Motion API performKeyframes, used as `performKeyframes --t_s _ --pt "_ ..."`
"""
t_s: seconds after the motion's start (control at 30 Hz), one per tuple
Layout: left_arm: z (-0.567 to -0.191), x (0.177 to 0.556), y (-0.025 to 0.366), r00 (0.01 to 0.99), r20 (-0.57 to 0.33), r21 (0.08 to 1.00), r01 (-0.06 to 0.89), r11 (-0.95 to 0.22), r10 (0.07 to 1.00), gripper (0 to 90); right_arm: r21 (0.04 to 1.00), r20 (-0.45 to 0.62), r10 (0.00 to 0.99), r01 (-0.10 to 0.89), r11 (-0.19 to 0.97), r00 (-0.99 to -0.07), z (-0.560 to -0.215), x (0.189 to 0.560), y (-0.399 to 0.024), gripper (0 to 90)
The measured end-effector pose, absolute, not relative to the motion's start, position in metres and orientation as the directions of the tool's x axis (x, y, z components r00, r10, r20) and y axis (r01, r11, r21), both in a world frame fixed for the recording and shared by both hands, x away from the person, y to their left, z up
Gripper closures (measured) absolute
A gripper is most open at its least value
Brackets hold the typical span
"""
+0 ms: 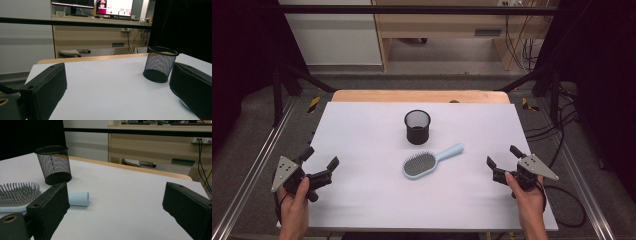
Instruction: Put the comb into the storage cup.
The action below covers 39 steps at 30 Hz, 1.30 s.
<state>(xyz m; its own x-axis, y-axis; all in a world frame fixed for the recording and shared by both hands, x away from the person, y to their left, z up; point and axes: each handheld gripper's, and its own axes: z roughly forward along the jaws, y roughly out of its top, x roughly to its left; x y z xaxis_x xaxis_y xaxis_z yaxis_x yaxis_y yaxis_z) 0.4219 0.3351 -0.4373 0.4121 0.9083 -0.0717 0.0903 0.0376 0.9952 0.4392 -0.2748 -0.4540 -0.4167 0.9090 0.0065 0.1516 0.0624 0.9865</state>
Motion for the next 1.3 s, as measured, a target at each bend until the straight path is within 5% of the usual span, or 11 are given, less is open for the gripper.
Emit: performKeyframes --t_s 0.63,1.13,1.27,1.3 --pt "-0.439 0.431 0.330 0.414 -0.067 0.996 0.085 0.035 0.908 1.3 0.957 0.020 0.946 0.280 0.076 -0.325 -0.447 0.451 -0.260 12.2" --pt "-0.441 0.433 0.326 0.423 -0.064 0.995 0.099 0.024 0.904 1.3 0.925 -0.018 0.913 0.339 0.169 -0.408 -0.395 0.505 -0.215 14.0" --pt "-0.441 0.433 0.326 0.427 -0.063 0.995 0.098 0.023 0.902 1.3 0.916 -0.033 0.900 0.347 0.201 -0.434 -0.389 0.517 -0.204 24.3" --pt "-0.440 0.433 0.326 0.425 -0.064 0.995 0.096 0.026 0.903 1.3 0.904 -0.048 0.895 0.361 0.228 -0.443 -0.389 0.525 -0.197 33.7"
